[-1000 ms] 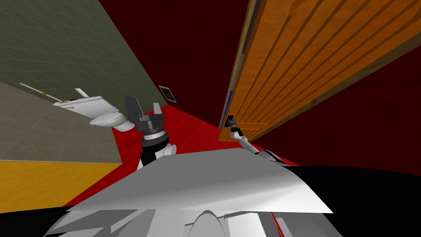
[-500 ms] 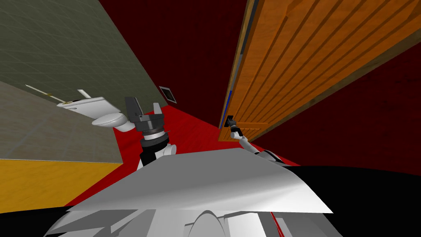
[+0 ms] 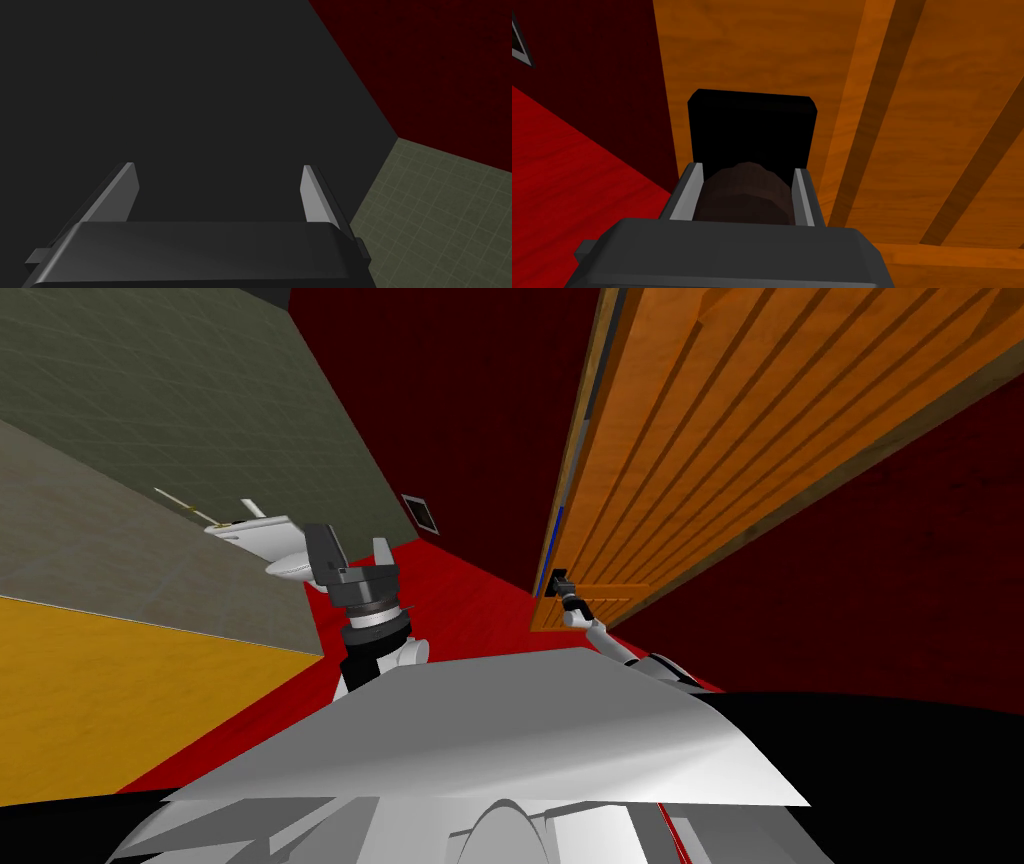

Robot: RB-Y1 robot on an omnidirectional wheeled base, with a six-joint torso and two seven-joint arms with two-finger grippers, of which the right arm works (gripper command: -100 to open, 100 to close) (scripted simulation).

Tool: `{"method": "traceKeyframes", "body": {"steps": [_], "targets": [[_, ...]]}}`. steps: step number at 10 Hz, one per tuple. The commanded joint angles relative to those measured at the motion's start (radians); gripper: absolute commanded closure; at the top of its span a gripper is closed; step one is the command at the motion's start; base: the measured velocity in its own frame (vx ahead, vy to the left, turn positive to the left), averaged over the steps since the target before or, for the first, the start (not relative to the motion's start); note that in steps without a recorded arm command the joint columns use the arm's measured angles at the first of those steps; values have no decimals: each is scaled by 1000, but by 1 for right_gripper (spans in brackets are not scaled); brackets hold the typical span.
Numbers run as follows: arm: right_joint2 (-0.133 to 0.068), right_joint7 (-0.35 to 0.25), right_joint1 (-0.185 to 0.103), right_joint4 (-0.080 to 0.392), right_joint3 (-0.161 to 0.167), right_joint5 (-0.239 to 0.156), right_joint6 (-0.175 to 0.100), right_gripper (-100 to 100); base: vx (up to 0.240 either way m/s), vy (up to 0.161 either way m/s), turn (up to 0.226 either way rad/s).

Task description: Pull the door open

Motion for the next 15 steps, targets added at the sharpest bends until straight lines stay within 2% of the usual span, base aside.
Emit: {"method": "traceKeyframes", "body": {"steps": [1, 5, 6, 7, 8, 15], "targets": [[-14, -21, 6, -10, 23, 3, -6, 100, -216, -77, 110], [-54, -64, 21, -36, 70, 8, -16, 100, -191, -103, 109], [-47, -58, 18, -29, 65, 7, -15, 100, -78, -35, 35], [-65, -80, 25, -40, 89, 12, -23, 100, -133, -54, 98], [-70, -85, 27, -43, 95, 14, -26, 100, -186, -69, 86], [-147, -165, 49, -89, 179, 32, -65, 100, -181, -91, 90]]}}
